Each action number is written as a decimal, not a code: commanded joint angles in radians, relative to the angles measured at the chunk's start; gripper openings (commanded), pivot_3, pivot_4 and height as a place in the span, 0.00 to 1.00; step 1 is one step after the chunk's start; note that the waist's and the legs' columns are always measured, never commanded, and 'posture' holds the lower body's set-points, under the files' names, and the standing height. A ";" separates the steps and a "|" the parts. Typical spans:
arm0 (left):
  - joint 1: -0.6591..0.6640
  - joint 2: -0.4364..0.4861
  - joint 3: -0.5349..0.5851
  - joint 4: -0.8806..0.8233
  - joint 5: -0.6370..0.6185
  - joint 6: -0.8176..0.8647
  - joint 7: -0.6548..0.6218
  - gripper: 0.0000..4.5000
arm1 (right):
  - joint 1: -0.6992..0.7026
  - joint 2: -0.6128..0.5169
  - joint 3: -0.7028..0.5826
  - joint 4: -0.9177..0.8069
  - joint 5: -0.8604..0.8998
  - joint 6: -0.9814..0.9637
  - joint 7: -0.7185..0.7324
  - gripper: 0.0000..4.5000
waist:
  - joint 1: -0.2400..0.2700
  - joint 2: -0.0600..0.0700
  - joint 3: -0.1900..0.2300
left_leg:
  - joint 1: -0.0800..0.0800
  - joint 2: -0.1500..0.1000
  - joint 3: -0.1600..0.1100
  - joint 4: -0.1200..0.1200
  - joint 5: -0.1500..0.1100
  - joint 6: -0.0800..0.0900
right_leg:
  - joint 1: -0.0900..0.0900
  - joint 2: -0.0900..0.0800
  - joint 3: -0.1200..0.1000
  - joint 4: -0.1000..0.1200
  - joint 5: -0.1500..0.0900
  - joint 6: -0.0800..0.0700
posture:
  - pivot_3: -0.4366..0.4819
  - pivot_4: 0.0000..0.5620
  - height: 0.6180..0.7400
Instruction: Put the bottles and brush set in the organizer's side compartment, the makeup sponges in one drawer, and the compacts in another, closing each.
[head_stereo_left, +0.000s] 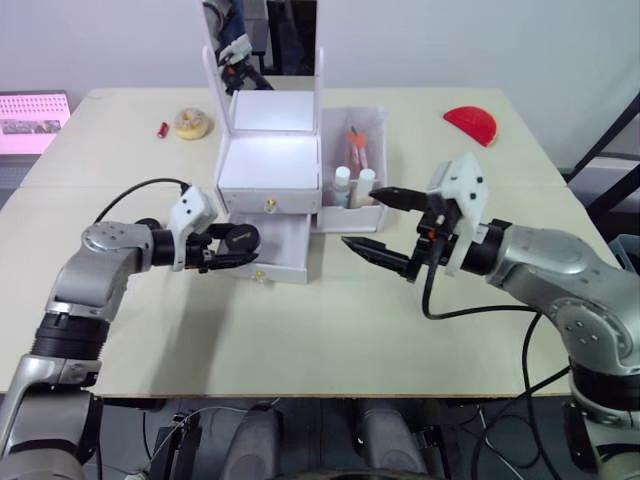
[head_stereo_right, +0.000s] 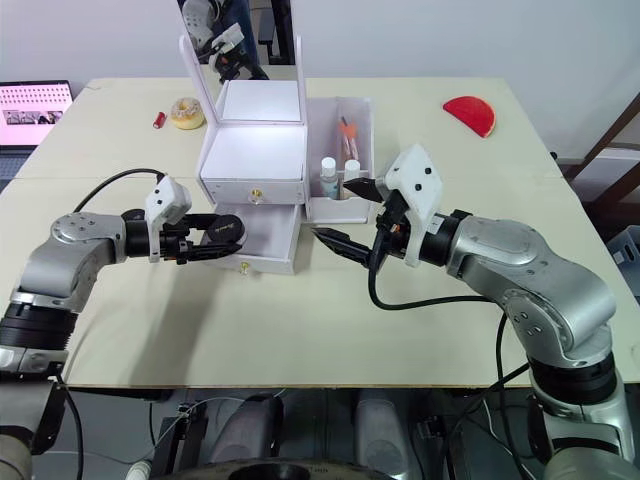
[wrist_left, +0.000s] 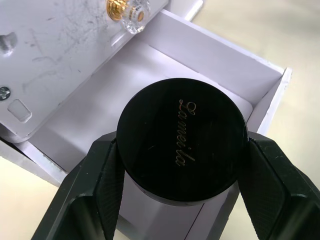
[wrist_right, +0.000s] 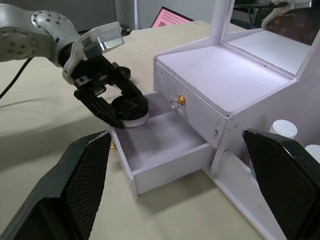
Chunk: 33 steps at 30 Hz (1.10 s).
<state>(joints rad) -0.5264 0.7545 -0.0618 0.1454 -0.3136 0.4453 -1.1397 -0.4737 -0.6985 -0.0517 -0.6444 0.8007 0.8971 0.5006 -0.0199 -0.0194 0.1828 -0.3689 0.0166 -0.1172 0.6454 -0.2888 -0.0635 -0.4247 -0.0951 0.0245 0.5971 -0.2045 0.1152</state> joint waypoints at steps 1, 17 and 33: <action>-0.014 0.015 -0.001 -0.003 0.022 -0.003 0.002 0.59 | -0.007 0.001 -0.033 -0.036 0.011 -0.011 -0.008 1.00 | 0.000 0.000 0.000 | 0.000 0.000 0.000 0.000 0.000 0.000 | 0.000 0.000 0.000 0.000 0.000 0.000 | 0.48 0.27 1.00; -0.050 0.008 0.044 -0.007 -0.010 0.072 0.017 1.00 | -0.014 0.001 -0.034 -0.026 0.009 -0.016 -0.008 1.00 | 0.001 0.000 0.000 | 0.001 0.000 0.000 0.000 0.000 0.000 | 0.000 0.000 0.000 0.001 0.000 0.000 | 0.48 0.27 1.00; 0.098 0.225 0.349 0.164 -0.104 0.026 -0.015 1.00 | 0.518 -0.142 -0.510 -0.032 0.034 -0.082 0.197 1.00 | 0.008 0.000 0.000 | -0.002 0.000 0.000 -0.001 0.000 0.001 | 0.000 0.000 0.000 -0.001 -0.002 0.002 | 0.48 0.27 1.00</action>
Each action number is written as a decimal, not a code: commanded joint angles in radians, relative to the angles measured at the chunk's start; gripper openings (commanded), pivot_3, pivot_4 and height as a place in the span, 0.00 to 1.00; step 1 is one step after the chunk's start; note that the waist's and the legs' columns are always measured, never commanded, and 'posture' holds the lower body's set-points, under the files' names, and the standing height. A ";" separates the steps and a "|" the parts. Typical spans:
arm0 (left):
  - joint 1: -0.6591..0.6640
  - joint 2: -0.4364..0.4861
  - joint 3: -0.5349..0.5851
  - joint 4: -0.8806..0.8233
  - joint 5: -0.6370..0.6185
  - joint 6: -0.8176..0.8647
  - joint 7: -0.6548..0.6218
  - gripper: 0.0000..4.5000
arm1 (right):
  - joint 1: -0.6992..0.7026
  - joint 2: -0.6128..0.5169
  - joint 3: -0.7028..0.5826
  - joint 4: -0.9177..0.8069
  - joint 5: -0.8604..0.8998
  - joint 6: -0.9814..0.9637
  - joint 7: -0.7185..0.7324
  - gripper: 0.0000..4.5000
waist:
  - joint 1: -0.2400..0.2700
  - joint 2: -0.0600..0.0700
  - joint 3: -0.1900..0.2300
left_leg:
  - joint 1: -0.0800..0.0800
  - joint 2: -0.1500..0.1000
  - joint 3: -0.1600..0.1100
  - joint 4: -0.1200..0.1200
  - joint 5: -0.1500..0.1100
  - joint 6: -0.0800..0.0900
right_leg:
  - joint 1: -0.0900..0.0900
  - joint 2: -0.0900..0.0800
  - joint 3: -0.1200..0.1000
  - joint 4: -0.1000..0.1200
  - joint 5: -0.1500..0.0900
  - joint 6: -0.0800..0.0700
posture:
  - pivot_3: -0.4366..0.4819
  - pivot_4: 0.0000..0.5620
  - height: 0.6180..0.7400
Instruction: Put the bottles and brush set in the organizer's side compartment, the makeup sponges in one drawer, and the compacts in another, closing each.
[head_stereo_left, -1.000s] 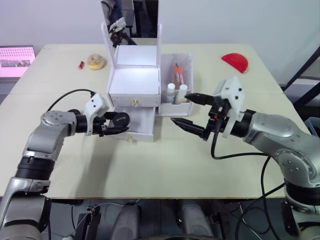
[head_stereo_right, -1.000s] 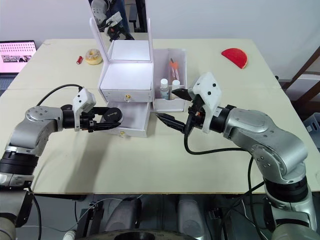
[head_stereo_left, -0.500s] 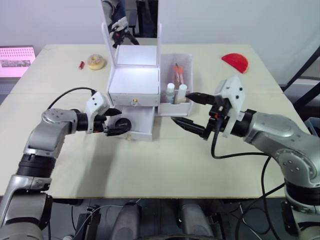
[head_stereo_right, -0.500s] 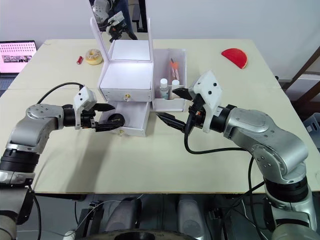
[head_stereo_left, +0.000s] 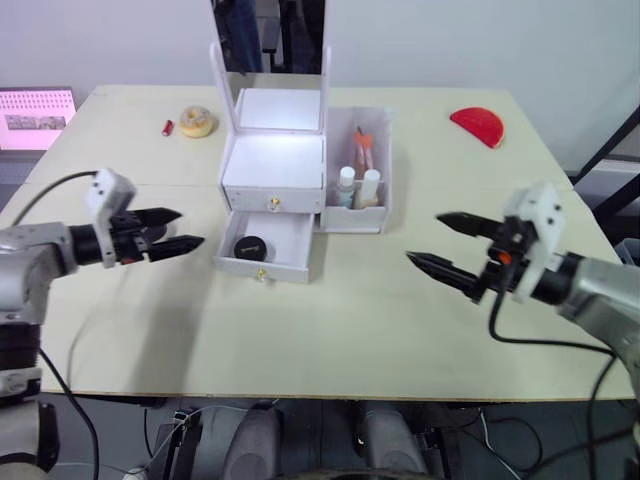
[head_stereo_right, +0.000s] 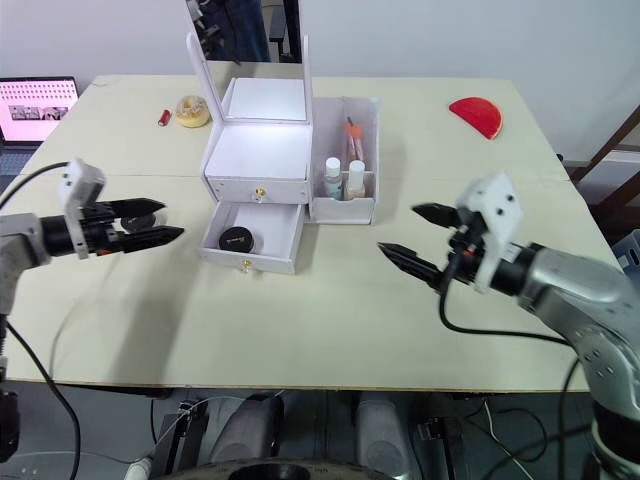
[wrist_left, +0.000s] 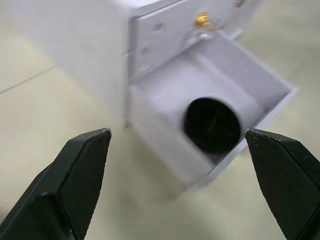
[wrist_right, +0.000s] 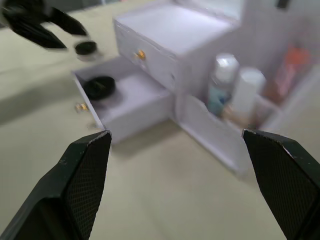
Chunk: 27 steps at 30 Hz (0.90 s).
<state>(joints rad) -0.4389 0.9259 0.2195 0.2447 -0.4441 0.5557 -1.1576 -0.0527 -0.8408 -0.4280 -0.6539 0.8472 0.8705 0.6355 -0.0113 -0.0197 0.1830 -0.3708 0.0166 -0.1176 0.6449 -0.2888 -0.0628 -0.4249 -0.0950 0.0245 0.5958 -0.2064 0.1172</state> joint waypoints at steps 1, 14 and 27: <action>0.030 0.079 0.084 0.115 0.041 -0.119 -0.006 1.00 | 0.180 0.013 -0.199 -0.015 -0.033 -0.084 0.099 1.00 | 0.000 0.000 0.000 | 0.000 0.000 0.000 0.000 0.000 0.000 | 0.000 0.000 0.000 0.000 0.000 0.000 | 0.48 0.27 1.00; 0.183 0.148 0.197 0.373 0.093 -0.377 0.023 1.00 | 0.553 0.103 -0.540 0.216 -0.149 -0.357 0.290 1.00 | -0.003 -0.001 0.000 | 0.004 0.001 0.002 0.000 0.000 0.000 | 0.001 -0.001 0.000 0.000 -0.001 0.002 | 0.48 0.27 1.00; 0.235 0.081 0.211 0.242 0.064 -0.340 0.107 1.00 | 0.439 0.060 -0.420 0.094 -0.081 -0.253 0.171 1.00 | -0.003 0.000 0.000 | 0.004 0.001 0.002 -0.002 0.000 0.000 | 0.001 -0.001 0.000 0.001 0.000 0.000 | 0.48 0.27 1.00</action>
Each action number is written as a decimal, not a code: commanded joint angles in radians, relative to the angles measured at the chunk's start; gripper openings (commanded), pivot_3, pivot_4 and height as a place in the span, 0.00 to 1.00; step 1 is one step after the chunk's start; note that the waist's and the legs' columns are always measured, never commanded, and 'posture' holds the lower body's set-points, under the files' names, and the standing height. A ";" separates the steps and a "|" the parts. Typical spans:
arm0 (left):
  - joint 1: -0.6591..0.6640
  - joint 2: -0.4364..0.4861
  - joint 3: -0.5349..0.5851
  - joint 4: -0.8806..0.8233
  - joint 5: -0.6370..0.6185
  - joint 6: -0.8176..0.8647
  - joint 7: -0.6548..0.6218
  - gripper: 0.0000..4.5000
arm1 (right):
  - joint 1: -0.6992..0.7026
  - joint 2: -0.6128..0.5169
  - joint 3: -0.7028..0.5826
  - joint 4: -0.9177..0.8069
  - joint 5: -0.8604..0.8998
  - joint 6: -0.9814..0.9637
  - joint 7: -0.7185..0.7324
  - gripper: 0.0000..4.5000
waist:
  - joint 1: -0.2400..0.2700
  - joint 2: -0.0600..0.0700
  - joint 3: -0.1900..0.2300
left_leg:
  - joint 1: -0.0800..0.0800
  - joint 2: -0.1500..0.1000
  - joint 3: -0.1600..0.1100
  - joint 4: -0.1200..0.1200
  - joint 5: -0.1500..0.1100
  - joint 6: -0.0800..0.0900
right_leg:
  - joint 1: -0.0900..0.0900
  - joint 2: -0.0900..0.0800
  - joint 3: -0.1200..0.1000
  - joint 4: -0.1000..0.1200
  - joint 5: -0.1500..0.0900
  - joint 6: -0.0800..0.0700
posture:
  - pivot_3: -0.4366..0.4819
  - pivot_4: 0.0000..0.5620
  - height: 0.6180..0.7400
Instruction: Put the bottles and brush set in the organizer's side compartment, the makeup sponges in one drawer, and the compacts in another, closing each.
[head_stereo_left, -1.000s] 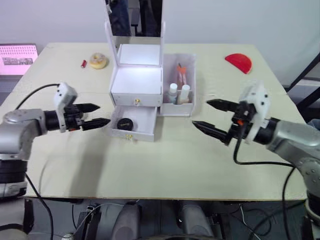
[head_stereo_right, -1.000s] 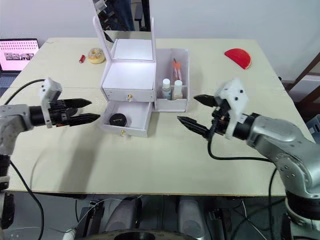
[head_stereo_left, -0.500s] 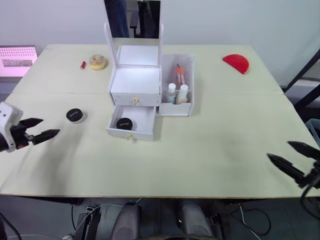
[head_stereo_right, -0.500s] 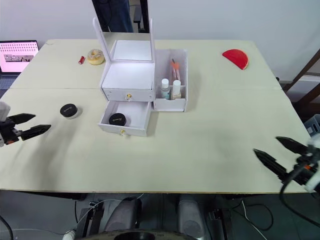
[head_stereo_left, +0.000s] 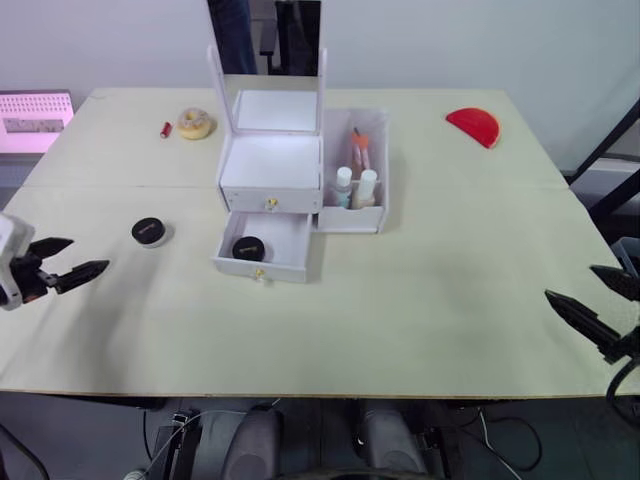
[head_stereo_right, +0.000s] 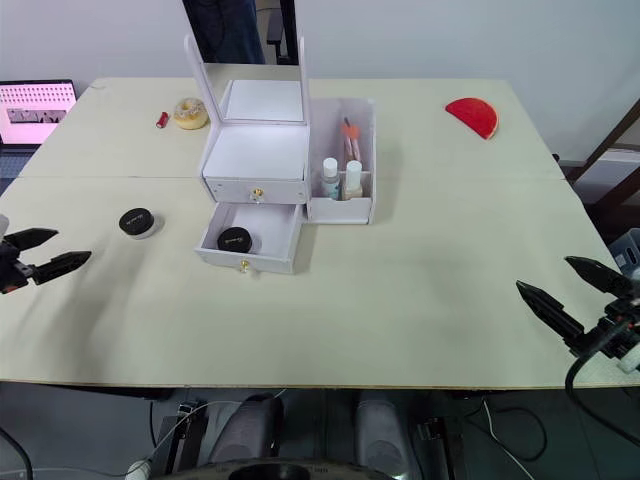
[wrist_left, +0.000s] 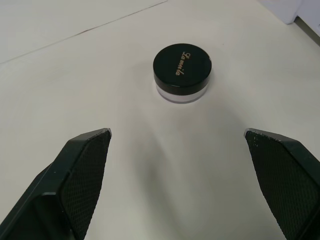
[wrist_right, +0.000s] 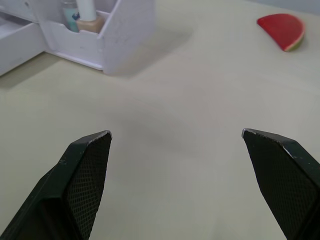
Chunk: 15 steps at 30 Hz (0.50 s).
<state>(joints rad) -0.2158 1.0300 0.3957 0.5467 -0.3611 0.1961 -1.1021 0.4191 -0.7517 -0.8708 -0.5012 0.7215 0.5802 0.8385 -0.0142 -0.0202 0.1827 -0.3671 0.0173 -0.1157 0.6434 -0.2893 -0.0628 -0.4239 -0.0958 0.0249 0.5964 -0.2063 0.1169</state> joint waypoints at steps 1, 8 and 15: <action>0.015 -0.045 0.040 -0.084 -0.021 0.033 0.085 1.00 | -0.057 -0.040 0.048 -0.073 0.057 0.054 -0.047 1.00 | 0.000 0.000 0.000 | 0.000 0.000 0.000 0.000 0.000 0.000 | 0.000 0.000 0.000 0.000 0.000 0.000 | 0.48 0.27 1.00; 0.027 -0.312 0.068 -0.421 -0.022 0.226 0.518 1.00 | -0.396 -0.065 0.376 -0.170 0.122 0.156 -0.201 1.00 | -0.001 0.000 0.001 | 0.010 0.000 0.000 0.002 0.000 0.000 | 0.009 0.000 0.000 0.001 0.000 0.002 | 0.48 0.27 1.00; -0.003 -0.460 -0.022 -0.589 0.052 0.348 0.758 1.00 | -0.706 0.002 0.682 -0.113 0.069 0.170 -0.226 1.00 | 0.005 -0.003 0.001 | 0.010 0.000 -0.001 0.001 0.000 0.000 | 0.011 0.001 0.000 0.000 0.001 0.000 | 0.48 0.27 1.00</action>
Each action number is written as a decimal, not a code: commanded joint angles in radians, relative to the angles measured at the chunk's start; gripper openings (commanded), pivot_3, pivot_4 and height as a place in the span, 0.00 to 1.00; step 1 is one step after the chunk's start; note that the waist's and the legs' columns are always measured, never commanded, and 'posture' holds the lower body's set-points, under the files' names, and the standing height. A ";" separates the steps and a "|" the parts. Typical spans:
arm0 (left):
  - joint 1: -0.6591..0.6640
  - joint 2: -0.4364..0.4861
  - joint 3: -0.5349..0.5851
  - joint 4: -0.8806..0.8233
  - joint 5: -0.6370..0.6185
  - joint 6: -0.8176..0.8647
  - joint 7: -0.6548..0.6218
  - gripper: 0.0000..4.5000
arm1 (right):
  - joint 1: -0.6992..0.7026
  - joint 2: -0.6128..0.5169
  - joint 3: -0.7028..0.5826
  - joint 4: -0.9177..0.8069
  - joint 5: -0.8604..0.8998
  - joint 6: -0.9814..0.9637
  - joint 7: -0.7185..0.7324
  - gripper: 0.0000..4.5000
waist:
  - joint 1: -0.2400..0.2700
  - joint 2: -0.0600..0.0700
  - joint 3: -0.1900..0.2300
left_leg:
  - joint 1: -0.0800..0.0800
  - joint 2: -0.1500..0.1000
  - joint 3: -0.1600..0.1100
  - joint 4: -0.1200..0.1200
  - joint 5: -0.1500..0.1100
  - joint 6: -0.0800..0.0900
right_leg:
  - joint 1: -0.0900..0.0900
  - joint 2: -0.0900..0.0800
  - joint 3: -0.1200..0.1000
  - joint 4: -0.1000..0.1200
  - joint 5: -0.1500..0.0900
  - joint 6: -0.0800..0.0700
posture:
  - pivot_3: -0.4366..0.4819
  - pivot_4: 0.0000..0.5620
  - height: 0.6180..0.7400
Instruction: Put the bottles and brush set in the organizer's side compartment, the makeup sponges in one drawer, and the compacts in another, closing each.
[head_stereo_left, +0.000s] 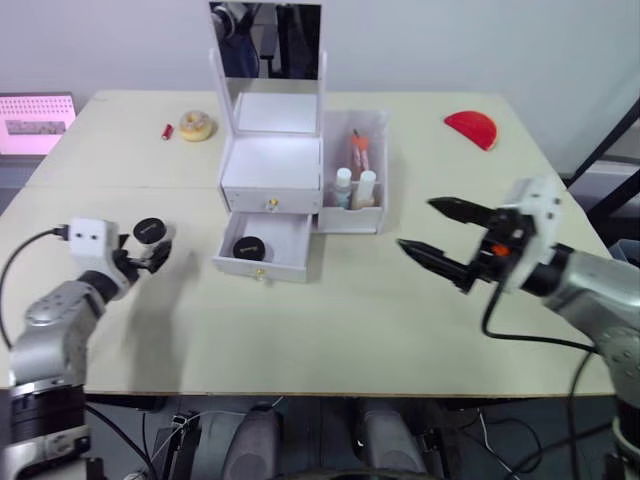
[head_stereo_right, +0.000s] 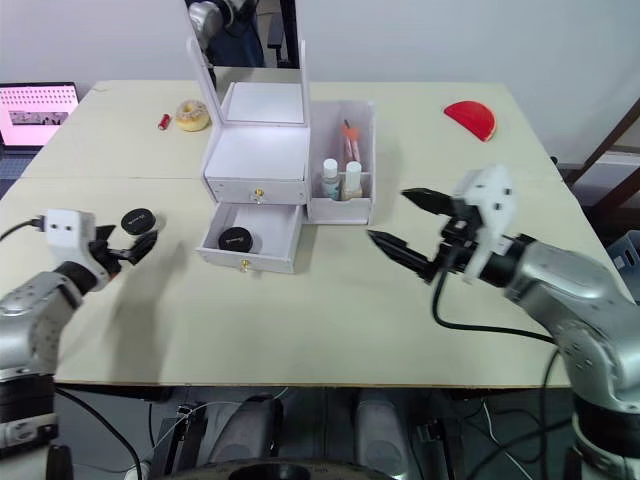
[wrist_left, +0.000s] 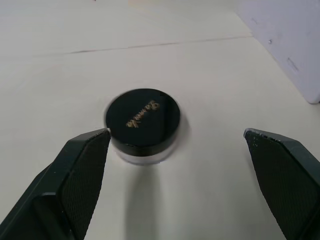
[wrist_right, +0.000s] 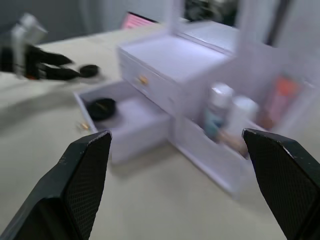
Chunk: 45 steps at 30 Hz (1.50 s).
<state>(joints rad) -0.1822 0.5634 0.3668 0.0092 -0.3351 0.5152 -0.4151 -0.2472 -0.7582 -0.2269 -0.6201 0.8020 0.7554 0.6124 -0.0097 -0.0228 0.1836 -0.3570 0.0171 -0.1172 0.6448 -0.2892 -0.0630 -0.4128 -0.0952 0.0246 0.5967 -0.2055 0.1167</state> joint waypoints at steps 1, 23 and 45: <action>-0.047 0.003 0.003 -0.056 0.031 0.039 0.085 1.00 | -0.059 0.013 0.060 0.012 -0.016 -0.005 0.003 1.00 | 0.000 0.000 0.000 | 0.000 0.000 0.000 0.000 0.000 0.000 | 0.000 0.000 0.000 0.000 0.000 0.000 | 0.48 0.27 1.00; -0.332 -0.058 -0.092 0.343 0.173 -0.046 0.236 1.00 | -0.336 0.074 0.233 0.169 -0.082 -0.050 0.162 1.00 | -0.003 0.000 0.000 | 0.000 0.000 0.000 -0.001 0.000 0.000 | 0.000 0.000 0.000 -0.001 0.000 0.002 | 0.48 0.27 1.00; -0.238 -0.069 -0.031 0.212 0.107 0.006 0.238 1.00 | -0.360 0.173 0.192 0.195 -0.068 -0.085 0.129 1.00 | -0.006 0.001 0.000 | 0.001 -0.001 0.000 -0.002 0.000 0.000 | 0.000 0.000 0.000 -0.001 -0.001 0.002 | 0.48 0.27 1.00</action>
<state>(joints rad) -0.4267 0.4854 0.3143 0.2426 -0.2238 0.5161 -0.1765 -0.5875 -0.5900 -0.0083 -0.4216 0.7271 0.6937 0.7354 -0.0154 -0.0223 0.1838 -0.3564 0.0166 -0.1173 0.6431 -0.2892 -0.0631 -0.4127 -0.0952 0.0246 0.5957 -0.2061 0.1183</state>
